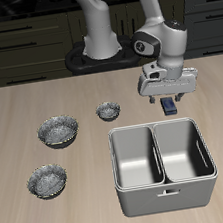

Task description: Place the cream cheese in the smallest bowl

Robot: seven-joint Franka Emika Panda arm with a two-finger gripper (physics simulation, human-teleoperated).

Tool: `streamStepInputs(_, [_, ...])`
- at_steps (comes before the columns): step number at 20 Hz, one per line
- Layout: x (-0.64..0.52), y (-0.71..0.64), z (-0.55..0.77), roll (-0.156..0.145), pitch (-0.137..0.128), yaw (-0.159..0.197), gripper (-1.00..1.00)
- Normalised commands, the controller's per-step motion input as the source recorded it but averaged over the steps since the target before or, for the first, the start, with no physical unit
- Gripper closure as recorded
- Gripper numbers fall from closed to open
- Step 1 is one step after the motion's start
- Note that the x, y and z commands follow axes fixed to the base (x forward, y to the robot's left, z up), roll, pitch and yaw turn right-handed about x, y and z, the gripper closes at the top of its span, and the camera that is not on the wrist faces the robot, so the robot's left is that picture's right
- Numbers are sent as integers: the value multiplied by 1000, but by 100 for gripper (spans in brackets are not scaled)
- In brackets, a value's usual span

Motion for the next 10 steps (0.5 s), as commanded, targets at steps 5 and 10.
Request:
streamStepInputs(5, [16,-27,-123,13,24,-13,-100])
streamStepInputs(10, [27,19,-180,50,52,-10,-100])
